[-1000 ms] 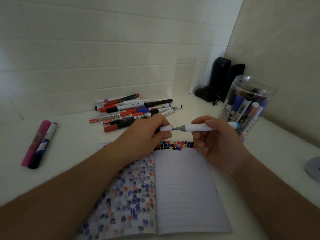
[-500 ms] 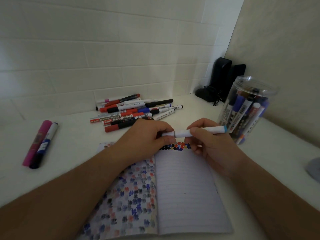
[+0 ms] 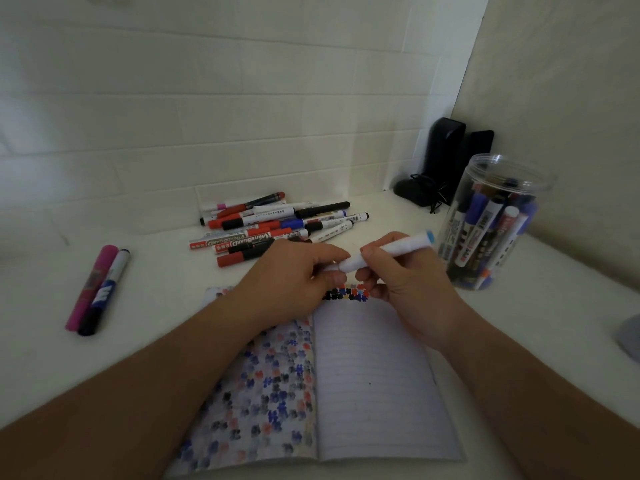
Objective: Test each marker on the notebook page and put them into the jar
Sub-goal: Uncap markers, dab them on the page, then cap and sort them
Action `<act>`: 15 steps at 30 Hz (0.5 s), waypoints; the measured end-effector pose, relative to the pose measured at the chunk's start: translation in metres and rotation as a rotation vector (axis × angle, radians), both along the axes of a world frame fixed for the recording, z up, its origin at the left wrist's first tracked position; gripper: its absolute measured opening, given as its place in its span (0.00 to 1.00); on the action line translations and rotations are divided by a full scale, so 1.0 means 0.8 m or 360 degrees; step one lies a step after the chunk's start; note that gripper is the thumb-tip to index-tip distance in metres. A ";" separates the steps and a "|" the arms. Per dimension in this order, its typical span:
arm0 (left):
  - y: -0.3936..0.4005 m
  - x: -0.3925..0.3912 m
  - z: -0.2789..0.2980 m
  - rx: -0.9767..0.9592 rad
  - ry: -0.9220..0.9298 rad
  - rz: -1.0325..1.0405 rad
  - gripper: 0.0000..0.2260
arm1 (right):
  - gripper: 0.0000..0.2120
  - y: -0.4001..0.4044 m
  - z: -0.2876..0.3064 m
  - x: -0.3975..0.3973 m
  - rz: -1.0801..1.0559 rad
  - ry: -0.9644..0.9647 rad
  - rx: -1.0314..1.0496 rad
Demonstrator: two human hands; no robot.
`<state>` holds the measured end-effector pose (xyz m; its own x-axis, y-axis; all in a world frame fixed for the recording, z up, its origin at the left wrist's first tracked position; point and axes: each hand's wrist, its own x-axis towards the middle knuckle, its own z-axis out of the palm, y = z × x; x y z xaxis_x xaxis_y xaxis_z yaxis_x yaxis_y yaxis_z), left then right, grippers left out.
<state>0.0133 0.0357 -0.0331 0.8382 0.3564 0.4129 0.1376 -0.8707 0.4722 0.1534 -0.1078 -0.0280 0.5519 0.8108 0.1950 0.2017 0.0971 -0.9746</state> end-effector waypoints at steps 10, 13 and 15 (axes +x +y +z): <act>-0.003 -0.045 0.052 -0.0157 0.0030 0.0351 0.06 | 0.20 0.005 0.000 -0.036 0.0273 -0.0695 -0.0180; 0.019 -0.099 0.054 -0.0269 0.0029 0.0725 0.04 | 0.28 -0.001 -0.007 -0.057 0.0529 -0.1386 -0.0446; 0.037 -0.141 0.052 -0.0115 0.0077 0.1042 0.06 | 0.27 -0.004 -0.009 -0.065 0.0607 -0.1531 -0.0430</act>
